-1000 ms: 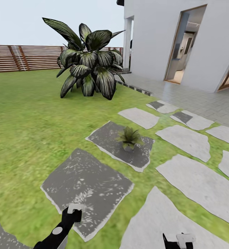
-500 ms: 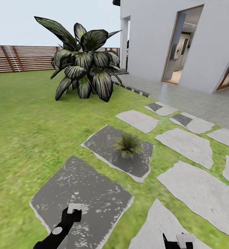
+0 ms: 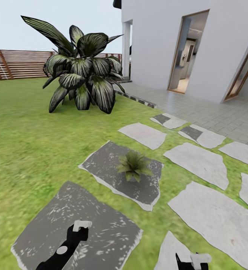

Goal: Pick up the pesticide atomizer in the garden and spray insectifuge to fully cover both potted plants in the garden.

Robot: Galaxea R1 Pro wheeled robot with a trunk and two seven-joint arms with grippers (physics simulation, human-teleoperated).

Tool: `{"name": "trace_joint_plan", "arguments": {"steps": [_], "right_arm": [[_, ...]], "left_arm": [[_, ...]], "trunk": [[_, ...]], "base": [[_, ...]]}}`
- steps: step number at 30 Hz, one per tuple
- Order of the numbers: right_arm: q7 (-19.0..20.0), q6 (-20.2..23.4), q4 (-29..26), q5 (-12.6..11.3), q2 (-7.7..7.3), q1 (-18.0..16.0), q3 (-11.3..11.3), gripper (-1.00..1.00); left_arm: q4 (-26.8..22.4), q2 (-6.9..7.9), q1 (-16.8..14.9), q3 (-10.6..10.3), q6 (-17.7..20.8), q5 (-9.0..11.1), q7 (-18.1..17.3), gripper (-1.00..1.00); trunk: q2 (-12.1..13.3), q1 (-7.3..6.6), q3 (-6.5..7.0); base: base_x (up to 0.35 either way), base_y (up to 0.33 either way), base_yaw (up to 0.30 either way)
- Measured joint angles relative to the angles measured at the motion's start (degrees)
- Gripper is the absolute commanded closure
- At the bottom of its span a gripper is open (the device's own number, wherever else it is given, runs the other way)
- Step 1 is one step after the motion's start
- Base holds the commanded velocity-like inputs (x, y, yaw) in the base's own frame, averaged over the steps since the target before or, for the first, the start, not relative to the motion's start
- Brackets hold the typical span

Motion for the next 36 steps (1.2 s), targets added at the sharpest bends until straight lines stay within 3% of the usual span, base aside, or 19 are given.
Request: {"name": "trace_joint_plan", "arguments": {"steps": [9,23,26,28,29,30,31,32,34,35,36], "right_arm": [[-0.01,0.0,0.0,0.0,0.0,-0.01,0.0,-1.0],[0.56,0.0,-0.22,0.19,0.09,-0.05,0.25,-1.0],[0.82,-0.01,-1.31,1.25,-0.15,-0.03,2.66,-1.0],[0.86,-0.01,-3.55,4.02,-0.55,-0.05,5.62,-1.0],[2.68,0.07,-6.44,11.34,-0.67,-0.28,6.94,-1.0],[7.51,0.19,-8.37,18.25,-0.68,-0.81,7.34,-1.0],[9.09,0.22,-8.8,19.81,-0.68,-1.1,7.36,-1.0],[15.04,0.34,-9.85,23.2,-0.66,-2.48,7.45,-1.0],[19.37,0.46,-10.3,24.54,-0.61,-3.66,7.49,-1.0],[24.73,1.19,-10.56,25.26,-0.42,-5.25,7.57,-1.0],[26.29,1.57,-10.6,25.43,-0.35,-5.73,7.6,-1.0]], "left_arm": [[-0.04,0.02,0.01,0.01,-0.01,0.06,0.0,1.0],[-0.68,0.28,-0.13,-0.4,0.46,-0.04,-0.38,1.0],[-0.74,0.9,-0.69,-1.29,1.05,-0.57,-6.02,1.0],[-0.83,1.99,-0.75,-2.44,2.46,-2.13,-12.73,1.0],[-1.05,4.1,-0.98,-2.92,4.17,-4.92,-20.09,1.0],[-1.81,5.3,-1.73,-3.11,5.5,-7.66,-26.09,1.0],[-2.31,5.62,-2.32,-3.18,6.31,-9.45,-28.86,1.0],[-2.79,5.88,-3.2,-3.22,7.61,-12.47,-32.4,1.0],[-3.09,5.97,-4.09,-3.19,9.11,-15.88,-35.5,1.0],[-3.28,5.93,-5.13,-3.15,10.31,-20.12,-38.54,1.0],[-3.32,5.91,-5.42,-3.13,10.53,-21.27,-39.27,1.0]], "trunk": [[0.0,0.01,0.43],[0.0,0.04,0.55],[0.0,0.04,0.55],[0.0,0.04,0.55],[0.0,0.04,0.55],[0.0,0.03,0.56],[0.0,0.03,0.55],[0.01,0.03,0.56],[0.01,0.04,0.55],[0.01,0.03,0.56],[0.01,0.04,0.55]], "base": [[0.297,0.0,-0.214],[0.022,0.0,-0.025],[0.0,0.0,0.0],[0.0,0.0,0.0],[0.0,0.0,0.0],[0.0,0.0,0.0],[0.0,0.0,0.0],[0.0,0.0,0.0],[0.0,0.0,0.0],[0.0,0.0,0.0],[0.0,0.0,0.0]]}}
